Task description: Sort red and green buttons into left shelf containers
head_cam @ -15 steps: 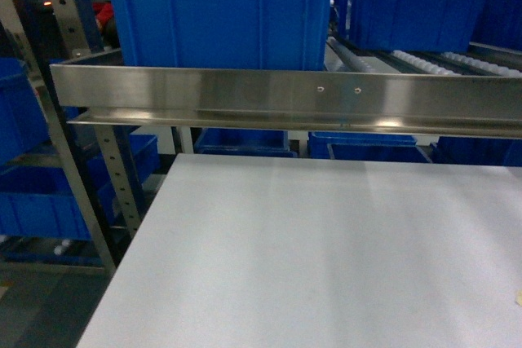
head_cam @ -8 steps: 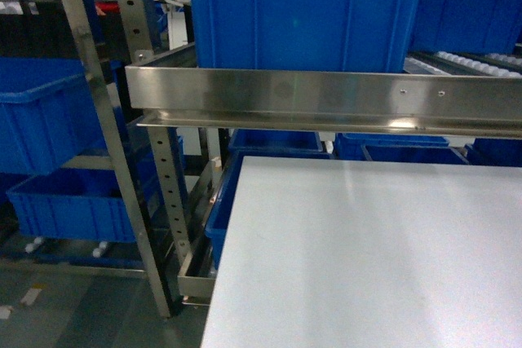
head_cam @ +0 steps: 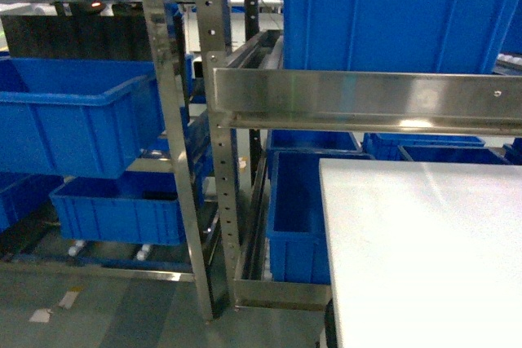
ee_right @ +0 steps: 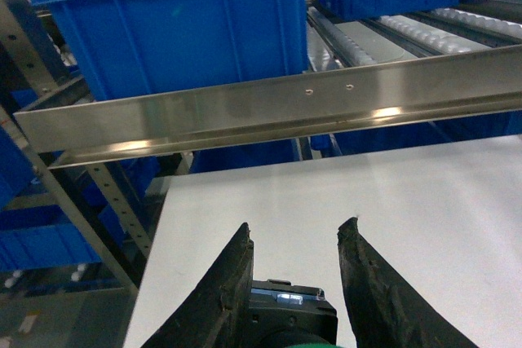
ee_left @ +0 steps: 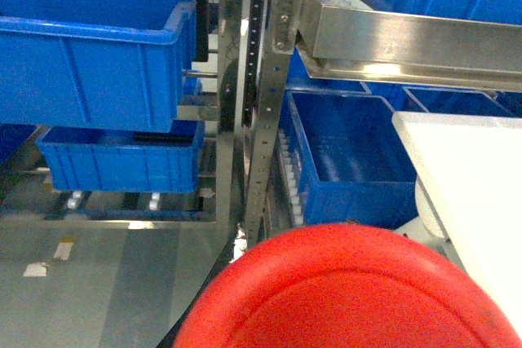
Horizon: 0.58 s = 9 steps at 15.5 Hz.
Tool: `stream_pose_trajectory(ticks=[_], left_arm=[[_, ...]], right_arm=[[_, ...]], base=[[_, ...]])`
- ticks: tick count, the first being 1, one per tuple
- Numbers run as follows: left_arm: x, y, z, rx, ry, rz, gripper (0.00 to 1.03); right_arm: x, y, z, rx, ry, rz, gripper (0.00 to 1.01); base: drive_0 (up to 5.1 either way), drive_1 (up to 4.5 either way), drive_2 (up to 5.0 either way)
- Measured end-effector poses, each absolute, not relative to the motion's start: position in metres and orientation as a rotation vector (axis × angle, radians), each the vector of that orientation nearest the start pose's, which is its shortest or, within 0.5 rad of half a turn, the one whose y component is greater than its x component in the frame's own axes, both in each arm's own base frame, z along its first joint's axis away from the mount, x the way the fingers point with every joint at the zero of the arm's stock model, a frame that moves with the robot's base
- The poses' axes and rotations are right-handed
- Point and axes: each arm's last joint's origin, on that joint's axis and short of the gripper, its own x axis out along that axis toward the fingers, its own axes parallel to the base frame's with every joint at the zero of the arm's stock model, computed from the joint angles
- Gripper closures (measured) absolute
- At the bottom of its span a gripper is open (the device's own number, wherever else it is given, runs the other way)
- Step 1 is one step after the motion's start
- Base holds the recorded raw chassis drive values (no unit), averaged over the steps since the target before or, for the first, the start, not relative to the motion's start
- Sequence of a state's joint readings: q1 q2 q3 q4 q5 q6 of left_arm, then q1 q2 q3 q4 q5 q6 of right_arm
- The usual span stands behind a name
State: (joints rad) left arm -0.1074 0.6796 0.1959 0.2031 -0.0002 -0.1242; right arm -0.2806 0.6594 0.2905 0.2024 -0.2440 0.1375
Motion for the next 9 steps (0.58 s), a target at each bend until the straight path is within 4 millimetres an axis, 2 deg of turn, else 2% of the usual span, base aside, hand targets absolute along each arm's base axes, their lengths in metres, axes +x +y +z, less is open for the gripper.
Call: stream_pose_trajectory(ticks=[9], left_arm=[[0.1514,-0.0163,0.1819,-0.108,0.286,-0.089,0.78]], right_arm=[[0.1518,-0.0362,0.2175,0.179,0.153,-0.044,0.72]], base=[[-5.0,2.40,2.4]])
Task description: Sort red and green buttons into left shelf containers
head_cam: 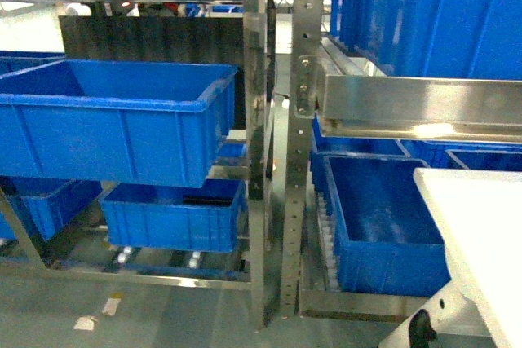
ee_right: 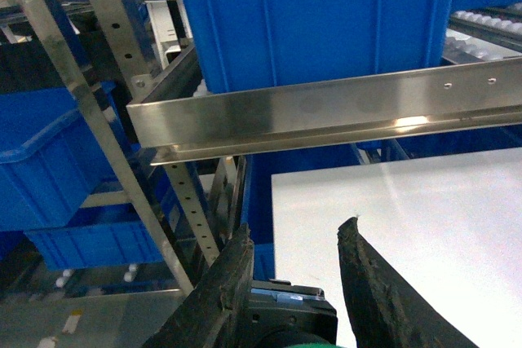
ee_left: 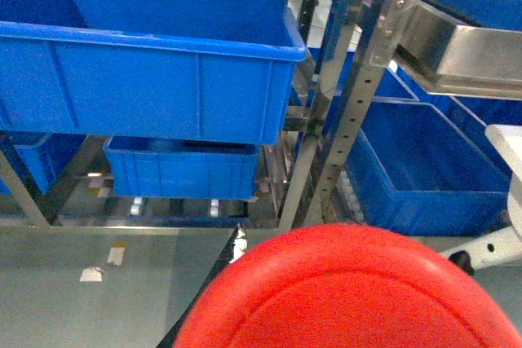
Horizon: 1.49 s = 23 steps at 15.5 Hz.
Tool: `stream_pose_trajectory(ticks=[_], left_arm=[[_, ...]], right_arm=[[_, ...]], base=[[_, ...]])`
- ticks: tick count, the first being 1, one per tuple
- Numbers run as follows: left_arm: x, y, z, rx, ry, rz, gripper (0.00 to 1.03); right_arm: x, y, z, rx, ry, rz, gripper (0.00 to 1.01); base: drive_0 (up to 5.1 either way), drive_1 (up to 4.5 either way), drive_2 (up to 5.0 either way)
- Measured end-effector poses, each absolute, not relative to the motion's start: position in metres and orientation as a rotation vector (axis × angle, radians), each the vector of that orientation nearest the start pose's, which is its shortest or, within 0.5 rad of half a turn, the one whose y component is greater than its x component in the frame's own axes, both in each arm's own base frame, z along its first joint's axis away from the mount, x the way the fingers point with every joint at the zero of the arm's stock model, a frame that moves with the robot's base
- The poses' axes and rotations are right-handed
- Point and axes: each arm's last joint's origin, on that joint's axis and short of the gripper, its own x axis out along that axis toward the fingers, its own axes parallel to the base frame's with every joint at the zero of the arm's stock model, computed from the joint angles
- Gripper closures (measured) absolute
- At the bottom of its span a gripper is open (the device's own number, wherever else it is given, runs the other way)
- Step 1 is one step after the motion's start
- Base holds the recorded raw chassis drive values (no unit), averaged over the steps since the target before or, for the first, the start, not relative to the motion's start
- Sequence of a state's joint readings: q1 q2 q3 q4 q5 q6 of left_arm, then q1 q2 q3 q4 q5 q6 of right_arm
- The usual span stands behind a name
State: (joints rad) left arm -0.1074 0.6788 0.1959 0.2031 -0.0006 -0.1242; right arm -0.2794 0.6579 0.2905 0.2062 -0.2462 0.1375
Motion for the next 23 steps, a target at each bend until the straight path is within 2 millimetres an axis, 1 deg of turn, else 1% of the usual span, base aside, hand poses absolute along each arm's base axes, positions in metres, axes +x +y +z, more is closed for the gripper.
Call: stream_pose_trajectory(ticks=[13,23], left_arm=[[0.1515,-0.0163,0.1818,-0.108,0.286,-0.089,0.78],[0.1514,-0.0163,0.1819,-0.108,0.286,-0.089,0.78]], right_arm=[[0.1518,-0.0363,0.2176,0.179,0.153,-0.044,0.72],[0.1517,-0.0363,0.2179,0.178,0.150,-0.044,0.72]], base=[[-5.0,2.40,2.4],[-4.3,4.36,0.0]])
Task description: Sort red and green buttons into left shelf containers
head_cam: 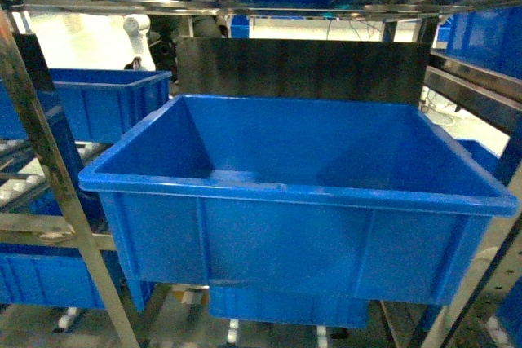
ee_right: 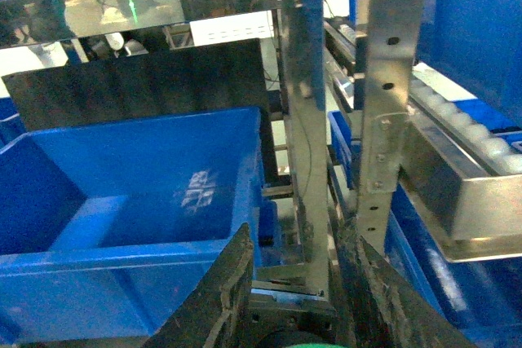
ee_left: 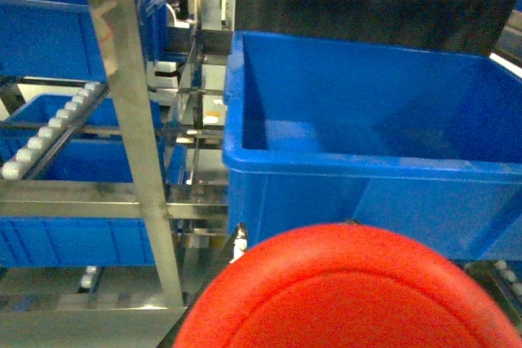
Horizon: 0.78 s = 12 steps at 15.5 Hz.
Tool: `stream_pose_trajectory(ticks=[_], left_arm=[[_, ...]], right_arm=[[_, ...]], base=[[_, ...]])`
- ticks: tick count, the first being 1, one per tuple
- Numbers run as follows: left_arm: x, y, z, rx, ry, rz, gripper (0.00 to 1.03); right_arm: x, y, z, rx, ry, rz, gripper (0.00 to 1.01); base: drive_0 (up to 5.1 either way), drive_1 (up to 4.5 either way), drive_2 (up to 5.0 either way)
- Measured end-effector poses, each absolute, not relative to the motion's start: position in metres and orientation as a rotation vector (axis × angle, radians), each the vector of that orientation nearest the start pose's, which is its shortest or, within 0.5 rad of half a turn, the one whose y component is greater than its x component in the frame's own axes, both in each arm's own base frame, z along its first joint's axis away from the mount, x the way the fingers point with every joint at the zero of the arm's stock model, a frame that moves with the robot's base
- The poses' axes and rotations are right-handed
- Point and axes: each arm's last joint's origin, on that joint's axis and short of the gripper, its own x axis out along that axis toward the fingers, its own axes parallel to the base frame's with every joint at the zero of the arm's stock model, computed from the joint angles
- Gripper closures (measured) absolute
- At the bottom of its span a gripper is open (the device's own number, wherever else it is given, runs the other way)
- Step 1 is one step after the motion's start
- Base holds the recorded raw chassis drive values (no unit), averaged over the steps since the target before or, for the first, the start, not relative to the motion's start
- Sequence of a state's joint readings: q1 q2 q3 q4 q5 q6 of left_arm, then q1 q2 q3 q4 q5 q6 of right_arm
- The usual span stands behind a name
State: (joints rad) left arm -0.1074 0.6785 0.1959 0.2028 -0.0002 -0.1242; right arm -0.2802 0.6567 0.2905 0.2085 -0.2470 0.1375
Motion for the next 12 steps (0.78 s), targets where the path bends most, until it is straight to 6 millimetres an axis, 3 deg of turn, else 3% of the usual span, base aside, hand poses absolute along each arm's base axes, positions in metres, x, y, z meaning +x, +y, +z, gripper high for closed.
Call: stream_pose_trajectory(ticks=[1,5,10,12], left_arm=[[0.1514,-0.0163,0.1817,-0.108,0.288,-0.089,0.78],[0.1515,-0.0159,0.1822,-0.108,0.282,-0.084,0.78],[0.1514,-0.0160,0.1817,-0.108,0.287,-0.087,0.78],[0.1518,-0.0162,0.1808,-0.108,0.295,-0.089,0.78]], right_arm=[[0.1517,-0.0363,0.2176,0.179,0.153,-0.044,0.72],[0.1521,-0.0354,0.2173,0.180,0.156,-0.034,0.72],[0.1516,-0.0354,0.2177,0.179,0.153,-0.037,0.72],[0.1522,-0.0356,0.2166,0.181,0.162,-0.039,0.72]], base=[[-4.3,4.37,0.1],[0.0,0.00,0.0],[3.6,0.55,-4.9],[0.0,0.00,0.0]])
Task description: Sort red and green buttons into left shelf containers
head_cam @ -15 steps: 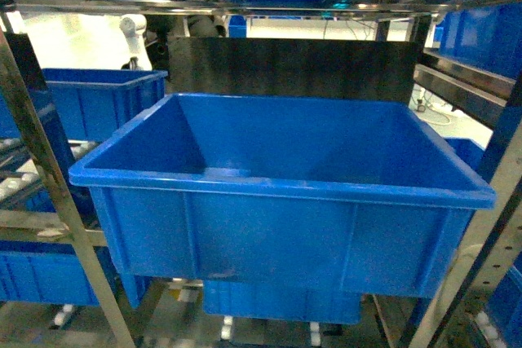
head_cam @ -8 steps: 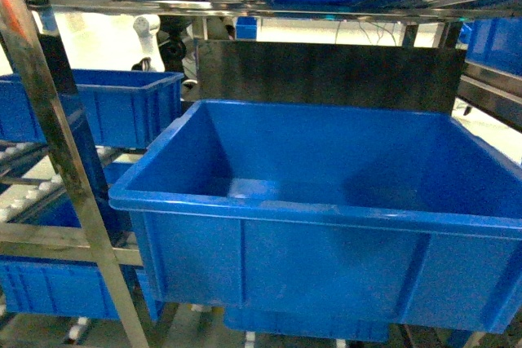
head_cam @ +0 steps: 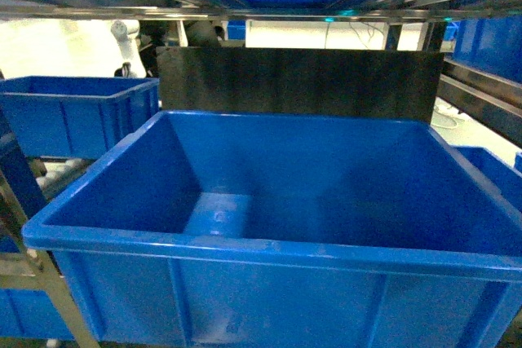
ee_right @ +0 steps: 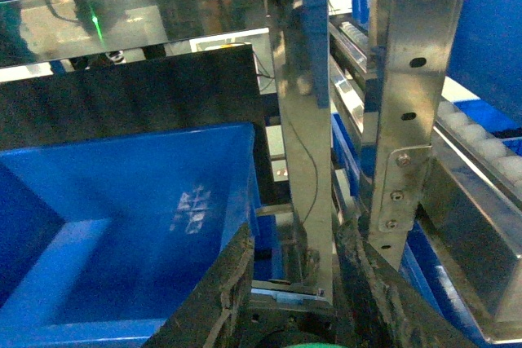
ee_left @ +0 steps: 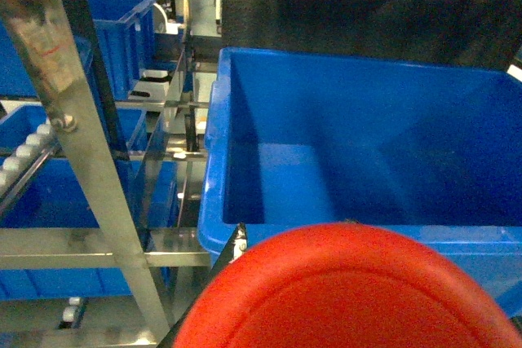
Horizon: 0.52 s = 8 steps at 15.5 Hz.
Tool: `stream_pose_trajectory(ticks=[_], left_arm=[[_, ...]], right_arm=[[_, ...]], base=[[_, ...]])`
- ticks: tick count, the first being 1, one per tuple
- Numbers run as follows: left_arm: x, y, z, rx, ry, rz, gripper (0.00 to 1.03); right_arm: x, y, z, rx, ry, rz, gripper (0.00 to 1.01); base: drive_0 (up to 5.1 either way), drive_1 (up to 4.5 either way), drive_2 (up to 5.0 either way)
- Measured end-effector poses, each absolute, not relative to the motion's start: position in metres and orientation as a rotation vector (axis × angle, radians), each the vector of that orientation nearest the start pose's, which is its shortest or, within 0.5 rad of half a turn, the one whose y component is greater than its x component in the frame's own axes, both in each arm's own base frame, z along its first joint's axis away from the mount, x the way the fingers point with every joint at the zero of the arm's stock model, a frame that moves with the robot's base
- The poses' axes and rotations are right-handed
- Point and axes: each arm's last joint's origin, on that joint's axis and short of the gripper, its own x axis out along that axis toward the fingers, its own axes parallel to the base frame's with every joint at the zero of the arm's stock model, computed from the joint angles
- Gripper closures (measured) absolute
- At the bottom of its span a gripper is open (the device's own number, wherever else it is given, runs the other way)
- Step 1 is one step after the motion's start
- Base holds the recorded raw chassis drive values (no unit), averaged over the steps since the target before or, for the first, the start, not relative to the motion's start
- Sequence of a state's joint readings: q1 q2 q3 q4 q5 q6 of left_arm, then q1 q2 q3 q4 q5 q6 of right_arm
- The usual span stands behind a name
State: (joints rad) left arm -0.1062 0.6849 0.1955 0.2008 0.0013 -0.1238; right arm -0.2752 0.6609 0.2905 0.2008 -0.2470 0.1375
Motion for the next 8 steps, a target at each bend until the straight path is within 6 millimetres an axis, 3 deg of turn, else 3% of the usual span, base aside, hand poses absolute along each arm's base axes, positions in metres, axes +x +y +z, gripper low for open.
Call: stream_pose_trajectory(ticks=[2,6,8], left_arm=[[0.1516,-0.0164,0.1813,-0.108,0.290,-0.090,0.78],[0.1514,-0.0163,0.1816,-0.108,0.288,-0.089,0.78],[0.1514,-0.0163,0.1818,-0.108,0.286,-0.089,0.78]], right_arm=[[0.1520,-0.0357,0.2177,0.178,0.151,-0.041,0.72],[0.1515,-0.0355,0.2180,0.178,0.150,-0.041,0.72],[0.1515,-0.0355,0.2185,0.177,0.146,-0.041,0.72]], base=[[0.3,1.66,-1.0],[0.1,4.24,-4.1],[0.1,1.38,-1.2]])
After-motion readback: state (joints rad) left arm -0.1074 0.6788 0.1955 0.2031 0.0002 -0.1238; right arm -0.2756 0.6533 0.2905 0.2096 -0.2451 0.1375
